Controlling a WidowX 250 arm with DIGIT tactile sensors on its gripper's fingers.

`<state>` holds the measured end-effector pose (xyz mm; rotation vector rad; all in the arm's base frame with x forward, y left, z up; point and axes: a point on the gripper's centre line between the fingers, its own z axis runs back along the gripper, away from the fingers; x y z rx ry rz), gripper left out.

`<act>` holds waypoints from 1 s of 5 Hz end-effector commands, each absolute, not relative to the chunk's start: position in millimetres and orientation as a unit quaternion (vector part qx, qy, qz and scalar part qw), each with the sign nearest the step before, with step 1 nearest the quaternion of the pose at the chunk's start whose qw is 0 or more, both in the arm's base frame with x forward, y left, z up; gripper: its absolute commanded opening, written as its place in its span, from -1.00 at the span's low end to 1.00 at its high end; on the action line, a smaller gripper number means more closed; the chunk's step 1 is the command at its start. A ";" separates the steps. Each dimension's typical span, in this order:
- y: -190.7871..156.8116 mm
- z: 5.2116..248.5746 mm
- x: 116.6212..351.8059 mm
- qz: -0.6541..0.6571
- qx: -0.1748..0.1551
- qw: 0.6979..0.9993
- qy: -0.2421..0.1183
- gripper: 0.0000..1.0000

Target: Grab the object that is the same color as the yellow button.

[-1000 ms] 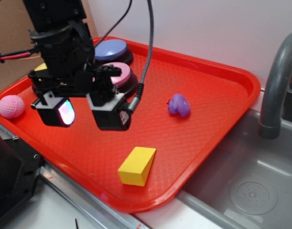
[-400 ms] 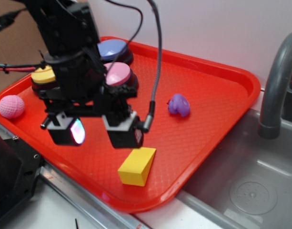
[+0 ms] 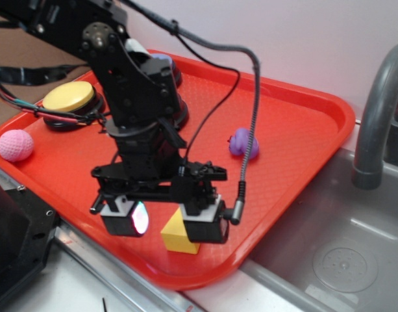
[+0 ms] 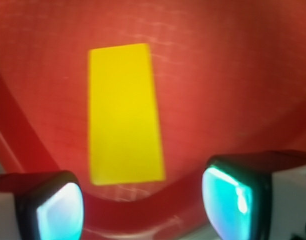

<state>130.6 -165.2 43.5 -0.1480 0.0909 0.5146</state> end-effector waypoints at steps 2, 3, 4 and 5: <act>-167.5 40.6 152.5 0.256 -0.082 0.962 0.047 1.00; -167.3 39.5 154.5 0.253 -0.078 0.963 0.049 1.00; -163.4 44.5 155.3 0.239 -0.074 0.967 0.042 1.00; -158.8 45.5 149.7 0.255 -0.085 0.963 0.031 -1.00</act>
